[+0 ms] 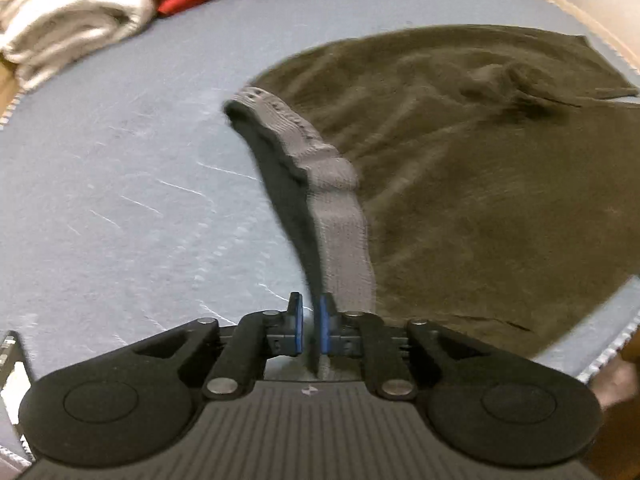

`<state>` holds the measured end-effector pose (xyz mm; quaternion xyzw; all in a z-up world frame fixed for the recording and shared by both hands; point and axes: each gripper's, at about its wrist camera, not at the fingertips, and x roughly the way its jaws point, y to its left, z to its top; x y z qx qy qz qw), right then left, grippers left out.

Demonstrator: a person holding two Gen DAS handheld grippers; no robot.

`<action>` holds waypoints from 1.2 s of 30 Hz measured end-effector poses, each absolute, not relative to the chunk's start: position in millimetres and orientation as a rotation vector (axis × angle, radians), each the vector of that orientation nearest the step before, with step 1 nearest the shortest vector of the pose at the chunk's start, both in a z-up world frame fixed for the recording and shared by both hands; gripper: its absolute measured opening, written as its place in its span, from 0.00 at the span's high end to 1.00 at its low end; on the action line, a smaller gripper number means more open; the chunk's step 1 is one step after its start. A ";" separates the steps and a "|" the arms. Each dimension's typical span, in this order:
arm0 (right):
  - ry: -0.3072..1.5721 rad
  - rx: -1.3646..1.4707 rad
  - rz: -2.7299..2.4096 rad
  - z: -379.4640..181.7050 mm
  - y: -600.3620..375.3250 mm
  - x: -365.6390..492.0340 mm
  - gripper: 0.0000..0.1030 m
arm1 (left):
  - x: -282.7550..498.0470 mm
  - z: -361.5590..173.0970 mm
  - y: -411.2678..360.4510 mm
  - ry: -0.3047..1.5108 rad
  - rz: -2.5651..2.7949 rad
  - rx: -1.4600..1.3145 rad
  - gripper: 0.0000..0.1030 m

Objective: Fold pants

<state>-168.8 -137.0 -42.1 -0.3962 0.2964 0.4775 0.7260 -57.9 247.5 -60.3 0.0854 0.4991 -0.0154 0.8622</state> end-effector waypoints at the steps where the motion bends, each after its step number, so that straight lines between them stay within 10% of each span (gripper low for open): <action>1: 0.647 -0.842 1.052 -37.1 -138.6 -166.1 0.90 | -57.6 -53.9 248.3 1.011 -0.019 0.168 0.81; 7: 0.646 -0.541 0.947 -7.5 -151.7 -132.4 0.53 | -53.0 -29.0 238.3 0.873 -0.166 -0.011 0.67; 12: 0.822 -0.468 0.845 -31.3 -145.8 -106.5 0.50 | -32.0 -88.3 212.0 1.131 -0.160 0.145 0.68; 20: 0.836 -0.440 0.793 -27.8 -153.5 -98.6 0.44 | -25.5 -43.9 218.5 0.956 -0.122 0.003 0.43; 36: 0.670 -0.105 0.576 29.5 -179.9 -60.2 0.39 | 13.8 -37.4 210.1 0.896 -0.057 -0.032 0.42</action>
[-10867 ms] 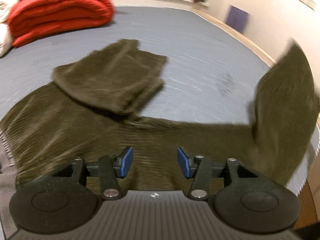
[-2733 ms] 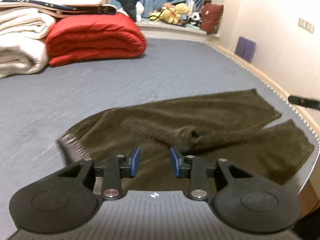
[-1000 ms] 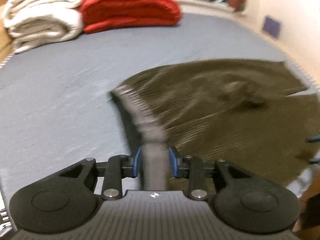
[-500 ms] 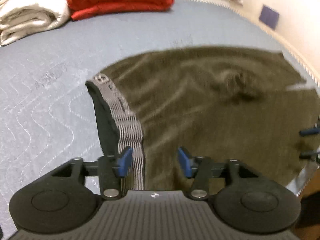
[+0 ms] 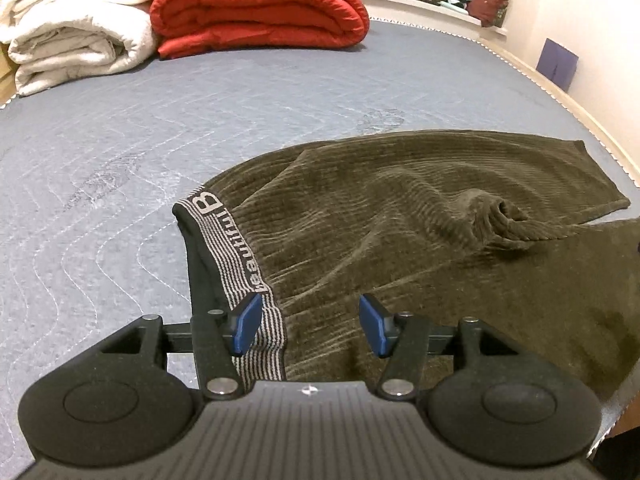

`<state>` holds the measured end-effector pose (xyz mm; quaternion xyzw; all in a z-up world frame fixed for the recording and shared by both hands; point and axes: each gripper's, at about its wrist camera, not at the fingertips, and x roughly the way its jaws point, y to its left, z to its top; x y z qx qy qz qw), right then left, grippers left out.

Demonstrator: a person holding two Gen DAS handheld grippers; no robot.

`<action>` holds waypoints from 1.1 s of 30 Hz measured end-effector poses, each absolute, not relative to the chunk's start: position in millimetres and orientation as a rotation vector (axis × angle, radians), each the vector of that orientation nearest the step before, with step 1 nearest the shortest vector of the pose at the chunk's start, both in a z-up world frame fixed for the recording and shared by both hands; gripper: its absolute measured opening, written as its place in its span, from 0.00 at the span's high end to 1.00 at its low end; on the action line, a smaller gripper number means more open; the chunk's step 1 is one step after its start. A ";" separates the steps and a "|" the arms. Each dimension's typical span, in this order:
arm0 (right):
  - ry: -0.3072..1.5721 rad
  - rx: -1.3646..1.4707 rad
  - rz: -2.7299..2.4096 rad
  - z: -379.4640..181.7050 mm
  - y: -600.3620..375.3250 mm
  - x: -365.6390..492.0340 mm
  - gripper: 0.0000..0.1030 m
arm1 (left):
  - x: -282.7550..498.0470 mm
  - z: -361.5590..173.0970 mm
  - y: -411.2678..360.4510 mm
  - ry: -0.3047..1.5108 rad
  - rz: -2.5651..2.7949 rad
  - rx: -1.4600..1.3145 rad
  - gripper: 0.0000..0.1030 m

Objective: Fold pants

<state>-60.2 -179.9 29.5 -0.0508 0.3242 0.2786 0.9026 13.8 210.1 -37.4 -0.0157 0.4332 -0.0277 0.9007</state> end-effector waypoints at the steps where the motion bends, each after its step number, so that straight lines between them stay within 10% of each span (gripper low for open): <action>1: 0.672 -0.090 0.547 30.4 -183.9 -55.0 0.38 | 15.3 -38.0 209.8 0.897 -0.054 -0.029 0.42; 24: 0.781 0.159 0.348 32.5 -228.3 -18.3 0.32 | 35.4 -43.8 202.3 0.903 -0.040 -0.011 0.41; 28: 0.773 0.195 0.324 36.6 -233.4 -18.1 0.32 | 40.3 -37.6 216.7 0.915 -0.079 -0.093 1.00; 33: 0.751 0.201 0.317 42.2 -232.7 -20.2 0.32 | 65.8 -21.7 211.6 0.883 -0.083 0.035 1.00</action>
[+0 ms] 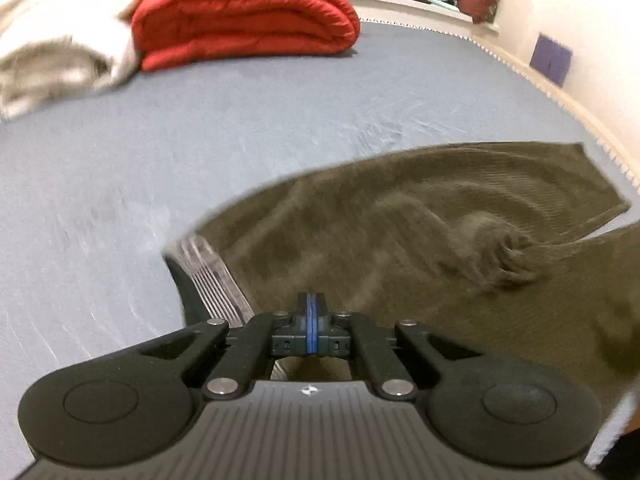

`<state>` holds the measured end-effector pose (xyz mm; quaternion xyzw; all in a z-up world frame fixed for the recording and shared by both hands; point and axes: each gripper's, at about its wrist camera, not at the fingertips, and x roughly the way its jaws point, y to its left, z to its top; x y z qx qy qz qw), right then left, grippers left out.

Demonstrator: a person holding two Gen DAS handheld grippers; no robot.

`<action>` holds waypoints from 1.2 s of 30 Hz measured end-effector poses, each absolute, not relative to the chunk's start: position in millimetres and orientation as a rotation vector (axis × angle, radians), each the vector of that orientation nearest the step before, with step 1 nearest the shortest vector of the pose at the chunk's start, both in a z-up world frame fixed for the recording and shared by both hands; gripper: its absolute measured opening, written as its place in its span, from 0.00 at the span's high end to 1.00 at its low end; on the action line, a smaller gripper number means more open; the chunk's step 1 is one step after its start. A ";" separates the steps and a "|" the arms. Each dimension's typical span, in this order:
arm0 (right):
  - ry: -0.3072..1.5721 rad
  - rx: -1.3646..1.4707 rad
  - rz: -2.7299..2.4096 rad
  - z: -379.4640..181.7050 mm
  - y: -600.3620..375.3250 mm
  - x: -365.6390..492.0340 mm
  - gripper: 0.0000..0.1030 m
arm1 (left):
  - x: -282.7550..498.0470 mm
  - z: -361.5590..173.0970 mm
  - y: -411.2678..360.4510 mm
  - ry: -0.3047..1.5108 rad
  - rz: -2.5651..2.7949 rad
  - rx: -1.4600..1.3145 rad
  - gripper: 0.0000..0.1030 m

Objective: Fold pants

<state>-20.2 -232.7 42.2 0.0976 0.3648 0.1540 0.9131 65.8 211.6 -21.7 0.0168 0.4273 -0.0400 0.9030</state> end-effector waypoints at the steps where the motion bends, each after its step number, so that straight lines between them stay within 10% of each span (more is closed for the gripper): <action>1: 0.746 0.197 0.322 43.7 -232.2 -20.8 0.32 | 74.3 -20.4 211.9 0.879 -0.075 0.045 1.00; 6: 0.710 0.169 0.339 51.7 -233.5 -23.2 0.32 | 135.5 -30.9 214.4 0.842 -0.041 0.129 0.85; 8: 0.701 0.163 0.338 53.3 -234.8 -23.2 0.32 | 160.0 -43.3 219.0 0.860 -0.024 0.148 0.48; 16: 0.696 0.148 0.332 55.5 -237.6 -25.2 0.32 | 229.0 -92.4 243.9 1.006 -0.077 0.114 0.25; 19: 0.688 0.134 0.322 55.5 -239.8 -27.7 0.32 | 236.3 -100.2 249.7 1.014 -0.101 0.109 0.28; 21: 0.689 0.129 0.312 55.4 -241.4 -27.8 0.32 | 238.4 -100.1 251.2 1.030 -0.160 0.087 0.72; 23: 0.692 0.130 0.299 54.6 -244.7 -27.3 0.32 | 232.7 -91.1 241.6 1.015 -0.194 0.155 0.88; 36: 0.671 0.338 0.066 43.3 -311.7 -5.4 0.32 | -30.6 26.3 158.3 0.567 -0.464 0.569 0.91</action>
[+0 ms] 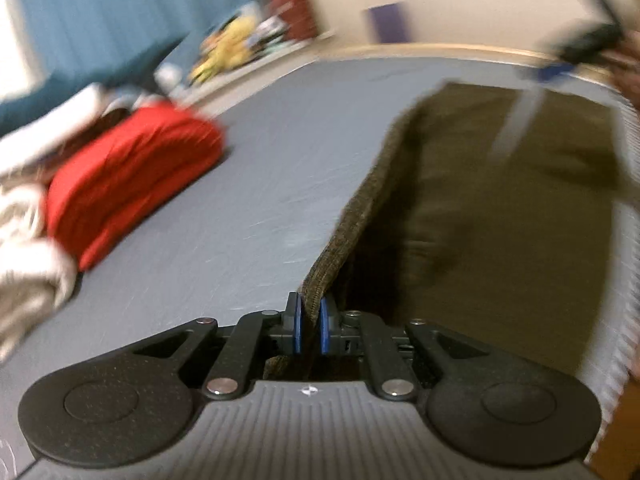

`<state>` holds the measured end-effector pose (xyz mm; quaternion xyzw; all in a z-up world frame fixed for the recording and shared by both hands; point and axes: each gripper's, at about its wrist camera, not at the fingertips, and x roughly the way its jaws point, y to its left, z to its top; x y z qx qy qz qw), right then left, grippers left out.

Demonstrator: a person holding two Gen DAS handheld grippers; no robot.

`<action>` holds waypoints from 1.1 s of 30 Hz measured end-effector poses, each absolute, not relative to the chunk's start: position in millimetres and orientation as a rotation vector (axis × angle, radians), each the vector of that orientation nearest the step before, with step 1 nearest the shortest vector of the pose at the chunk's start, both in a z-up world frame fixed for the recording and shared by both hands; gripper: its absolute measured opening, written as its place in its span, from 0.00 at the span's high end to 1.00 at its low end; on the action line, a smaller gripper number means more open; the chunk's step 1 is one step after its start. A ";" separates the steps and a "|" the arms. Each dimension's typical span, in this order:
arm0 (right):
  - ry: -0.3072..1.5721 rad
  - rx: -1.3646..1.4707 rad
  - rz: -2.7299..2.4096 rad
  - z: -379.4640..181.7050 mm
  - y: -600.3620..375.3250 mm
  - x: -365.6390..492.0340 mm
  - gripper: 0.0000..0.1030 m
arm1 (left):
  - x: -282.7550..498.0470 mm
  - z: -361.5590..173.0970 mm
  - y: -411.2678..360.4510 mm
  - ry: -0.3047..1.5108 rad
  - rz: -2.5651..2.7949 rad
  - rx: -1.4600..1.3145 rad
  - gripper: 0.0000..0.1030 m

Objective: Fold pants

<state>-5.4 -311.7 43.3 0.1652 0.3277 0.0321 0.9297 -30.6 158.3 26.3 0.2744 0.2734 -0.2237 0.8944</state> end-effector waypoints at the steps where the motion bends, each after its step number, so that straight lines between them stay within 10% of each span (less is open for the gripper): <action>1: 0.676 0.380 0.025 38.7 -323.7 -1.9 0.32 | -59.9 23.3 154.2 0.554 -0.502 0.603 0.91; 10: 0.682 0.698 -0.289 -10.5 -415.4 10.3 0.32 | -116.0 -54.4 159.4 0.773 -0.604 0.692 0.88; 20: 0.658 0.802 -0.256 -44.4 -463.2 42.2 0.39 | -97.7 -28.7 131.2 0.593 -0.707 0.576 0.52; 33: 0.708 0.777 -0.166 -75.2 -438.2 108.4 0.43 | -64.9 -83.5 37.0 0.648 -0.796 0.566 0.52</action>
